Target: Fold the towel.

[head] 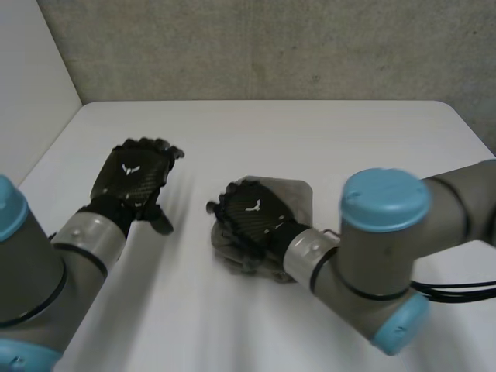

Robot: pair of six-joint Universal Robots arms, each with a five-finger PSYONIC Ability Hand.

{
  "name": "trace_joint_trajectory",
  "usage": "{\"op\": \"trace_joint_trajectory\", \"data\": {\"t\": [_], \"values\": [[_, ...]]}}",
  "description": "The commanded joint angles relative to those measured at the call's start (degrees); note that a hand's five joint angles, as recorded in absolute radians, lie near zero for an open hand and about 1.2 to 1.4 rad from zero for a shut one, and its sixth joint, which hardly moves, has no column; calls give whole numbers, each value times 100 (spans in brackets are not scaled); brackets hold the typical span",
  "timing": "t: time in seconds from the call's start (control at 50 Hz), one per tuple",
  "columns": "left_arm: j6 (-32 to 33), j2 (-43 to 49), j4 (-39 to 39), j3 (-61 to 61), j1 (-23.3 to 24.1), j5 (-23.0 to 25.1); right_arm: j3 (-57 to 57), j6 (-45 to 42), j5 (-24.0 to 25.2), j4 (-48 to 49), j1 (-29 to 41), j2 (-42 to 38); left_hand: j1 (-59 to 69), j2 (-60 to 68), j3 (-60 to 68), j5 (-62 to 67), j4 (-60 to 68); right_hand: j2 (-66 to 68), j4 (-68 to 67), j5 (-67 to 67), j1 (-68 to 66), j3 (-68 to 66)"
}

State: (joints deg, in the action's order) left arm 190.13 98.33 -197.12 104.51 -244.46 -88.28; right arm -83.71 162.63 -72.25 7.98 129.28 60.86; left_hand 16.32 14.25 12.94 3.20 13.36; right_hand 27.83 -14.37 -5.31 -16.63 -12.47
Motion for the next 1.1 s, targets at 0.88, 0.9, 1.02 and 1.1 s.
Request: {"op": "trace_joint_trajectory", "data": {"t": [0.88, 0.9, 1.02, 1.1], "values": [[-284, 2630, -28, -1337, 892, 303, -207, 1809, -939, -7, -1133, -725, -426, -219, -294, -114, -336, -1783, 437, 531, 663, 247], [-283, 2630, -28, -1337, 892, 303, -207, 1808, -940, -7, -1133, -725, -426, -219, -294, -114, -336, -1783, 437, 531, 663, 247], [-274, 2507, -2, -1328, 953, -57, -286, 1544, -1107, -24, -1107, -241, -443, -235, -294, -131, -336, -1783, 437, 531, 663, 247], [-283, 2111, 7, -1320, 944, -260, -391, 1526, -1125, -16, -1168, 433, -443, -235, -294, -131, -336, -1783, 437, 531, 663, 247]]}}
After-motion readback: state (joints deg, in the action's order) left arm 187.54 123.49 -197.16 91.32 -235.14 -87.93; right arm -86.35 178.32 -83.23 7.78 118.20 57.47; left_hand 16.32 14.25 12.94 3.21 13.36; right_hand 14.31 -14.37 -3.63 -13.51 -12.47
